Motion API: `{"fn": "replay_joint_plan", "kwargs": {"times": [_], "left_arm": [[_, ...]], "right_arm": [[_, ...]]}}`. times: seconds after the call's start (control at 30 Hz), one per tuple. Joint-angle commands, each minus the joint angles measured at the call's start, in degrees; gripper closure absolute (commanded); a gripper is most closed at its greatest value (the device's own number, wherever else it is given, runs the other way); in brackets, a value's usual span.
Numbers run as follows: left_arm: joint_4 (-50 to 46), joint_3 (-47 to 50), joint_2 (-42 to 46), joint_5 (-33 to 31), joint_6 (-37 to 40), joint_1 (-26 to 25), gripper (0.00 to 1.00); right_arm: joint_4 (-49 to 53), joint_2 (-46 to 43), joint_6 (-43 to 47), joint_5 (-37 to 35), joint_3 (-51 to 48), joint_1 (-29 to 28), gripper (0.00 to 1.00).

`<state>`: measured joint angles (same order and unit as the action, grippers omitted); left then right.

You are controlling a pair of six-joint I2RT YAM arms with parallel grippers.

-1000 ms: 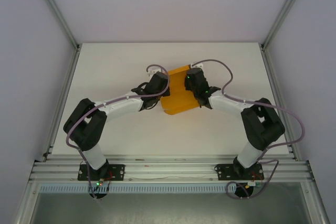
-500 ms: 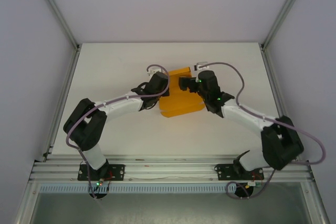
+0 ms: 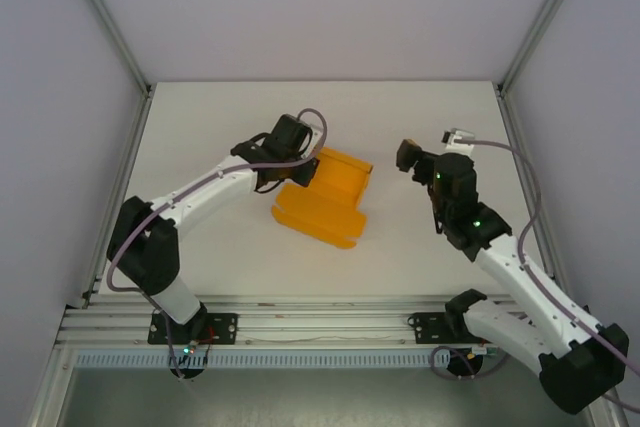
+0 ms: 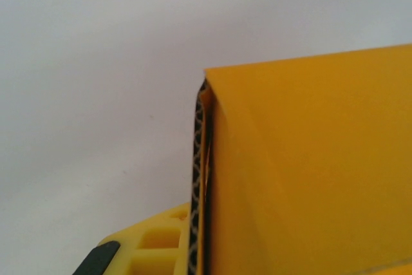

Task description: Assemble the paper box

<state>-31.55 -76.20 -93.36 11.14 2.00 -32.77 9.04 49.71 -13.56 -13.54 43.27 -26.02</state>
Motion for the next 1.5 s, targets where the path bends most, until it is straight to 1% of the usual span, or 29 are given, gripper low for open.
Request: {"fn": "replay_joint_plan", "kwargs": {"times": [0.0, 0.07, 0.23, 0.27, 0.33, 0.43, 0.53, 0.67, 0.73, 0.8, 0.9, 0.97, 1.0, 1.07, 1.1, 1.13, 1.17, 1.2, 1.23, 1.27, 1.3, 1.4, 1.43, 1.47], "left_arm": [[-18.62, -3.61, 0.43, 6.44, 11.05, -1.19, 1.00], [-23.58, -6.46, -1.73, 5.84, 11.13, -1.47, 1.00], [-32.75, -13.57, -10.66, -1.97, 8.45, -3.45, 1.00], [-33.99, -14.86, -12.96, -4.73, 7.62, -4.13, 1.00], [-35.86, -17.09, -17.47, -8.14, 6.98, -5.08, 1.00], [-36.60, -21.00, -23.89, -10.41, 6.35, -6.00, 1.00], [-37.51, -26.00, -29.93, -17.01, 4.91, -7.24, 1.00], [-37.77, -32.67, -37.52, -28.00, 2.80, -8.84, 1.00], [-37.03, -34.41, -40.85, -34.99, 2.13, -10.04, 1.00], [-35.64, -34.91, -42.87, -38.88, 2.73, -11.09, 1.00], [-31.25, -33.95, -43.60, -41.74, 3.69, -12.72, 1.00], [-27.90, -32.80, -43.87, -46.05, 4.21, -13.63, 1.00], [-26.83, -32.82, -44.17, -47.12, 4.40, -13.88, 1.00], [-25.31, -32.36, -44.24, -46.82, 5.03, -13.95, 1.00], [-24.22, -31.60, -43.71, -45.72, 6.29, -13.90, 1.00], [-22.71, -30.85, -43.04, -46.26, 6.96, -13.94, 1.00], [-22.67, -30.74, -42.26, -45.47, 7.98, -13.94, 1.00], [-22.57, -30.74, -41.14, -44.38, 9.12, -13.90, 0.98], [-21.92, -30.37, -39.85, -43.66, 10.27, -13.92, 0.87], [-21.74, -30.03, -38.37, -42.07, 11.69, -13.98, 0.79], [-21.61, -29.75, -36.64, -40.52, 12.91, -13.93, 0.67], [-21.89, -28.98, -32.38, -38.24, 15.78, -13.94, 0.46], [-21.90, -29.01, -31.35, -38.34, 16.31, -14.06, 0.35], [-22.08, -29.29, -30.28, -37.79, 16.57, -14.01, 0.34]], "right_arm": [[9.26, -2.63, -0.90, 0.19, -1.57, 0.44, 0.00], [10.67, -3.80, -0.72, 0.93, -2.17, 0.45, 0.00], [11.73, -5.15, -0.07, -0.16, -3.60, 0.81, 0.00], [11.80, -5.15, 0.10, -0.42, -3.63, 0.88, 0.00], [11.90, -5.05, 0.46, -0.67, -3.80, 1.07, 0.00], [11.57, -4.89, 1.04, -0.72, -4.16, 1.30, 0.00], [11.69, -4.47, 1.34, -1.10, -4.18, 1.62, 0.00], [11.40, -4.27, 1.52, -1.86, -4.46, 1.91, 0.00], [10.97, -4.27, 1.78, -2.26, -4.68, 1.95, 0.00], [10.80, -4.32, 1.87, -2.51, -4.91, 2.06, 0.00], [10.34, -4.27, 1.79, -2.59, -5.02, 2.21, 0.00], [9.70, -4.18, 1.72, -2.73, -5.40, 2.31, 0.00], [9.13, -4.06, 1.60, -2.80, -5.69, 2.38, 0.00], [8.89, -3.86, 1.56, -2.46, -6.00, 2.63, 0.00], [9.03, -3.75, 1.76, -2.27, -5.88, 2.71, 0.00], [9.09, -3.66, 1.78, -2.10, -5.84, 2.74, 0.00], [9.24, -3.66, 1.85, -1.97, -5.88, 2.78, 0.00], [9.32, -3.65, 1.87, -1.69, -5.90, 2.76, 0.00], [9.20, -3.69, 1.78, -1.65, -5.96, 2.87, 0.00], [9.28, -3.75, 1.78, -1.49, -5.99, 2.88, 0.00], [9.46, -3.75, 1.82, -0.97, -6.03, 2.93, 0.00], [9.73, -3.97, 1.71, -0.15, -6.02, 2.93, 0.00], [9.81, -4.13, 1.62, -0.06, -6.00, 2.97, 0.00], [9.81, -4.27, 1.74, 0.33, -6.00, 2.96, 0.00]]}}
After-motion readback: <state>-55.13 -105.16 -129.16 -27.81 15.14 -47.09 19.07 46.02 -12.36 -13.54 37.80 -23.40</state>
